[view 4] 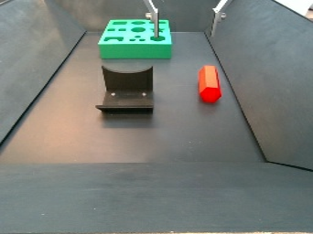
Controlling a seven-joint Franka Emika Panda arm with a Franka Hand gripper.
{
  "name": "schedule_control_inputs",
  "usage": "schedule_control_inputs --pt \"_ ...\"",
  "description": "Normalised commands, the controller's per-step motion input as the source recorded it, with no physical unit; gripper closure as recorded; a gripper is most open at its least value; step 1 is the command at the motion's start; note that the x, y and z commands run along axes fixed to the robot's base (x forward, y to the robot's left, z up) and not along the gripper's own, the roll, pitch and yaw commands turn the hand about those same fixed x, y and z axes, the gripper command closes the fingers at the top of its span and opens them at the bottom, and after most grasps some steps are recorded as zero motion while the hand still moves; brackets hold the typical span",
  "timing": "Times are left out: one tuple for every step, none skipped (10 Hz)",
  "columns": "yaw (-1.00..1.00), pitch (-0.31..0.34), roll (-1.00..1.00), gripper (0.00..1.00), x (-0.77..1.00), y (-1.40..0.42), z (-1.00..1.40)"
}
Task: Pick up the hexagon object. Move up. Place the hexagon object on the fixture. Regrasp the hexagon object. Move to above the board. Insert the hexagon object.
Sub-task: Pick up the hexagon object.
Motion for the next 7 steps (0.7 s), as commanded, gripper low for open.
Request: schedule_control_inputs --pt "0.0 -0.14 0.0 0.0 -0.17 -0.15 -0.27" --pt "0.0 -0.267 0.0 0.0 -0.46 -0.23 -0.41" --pt "0.0 -0.307 0.0 0.0 -0.57 -0.25 -0.44" --pt "0.0 -0.34 -0.01 0.0 -0.63 -0.26 -0.49" --pt "0.0 -0.341 -0.02 0.0 -0.64 -0.25 -0.5" --pt "0.0 -0.35 -0.06 0.0 -0.57 -0.25 -0.47" --pt "0.0 -0.353 -0.07 0.0 -0.51 -0.26 -0.46"
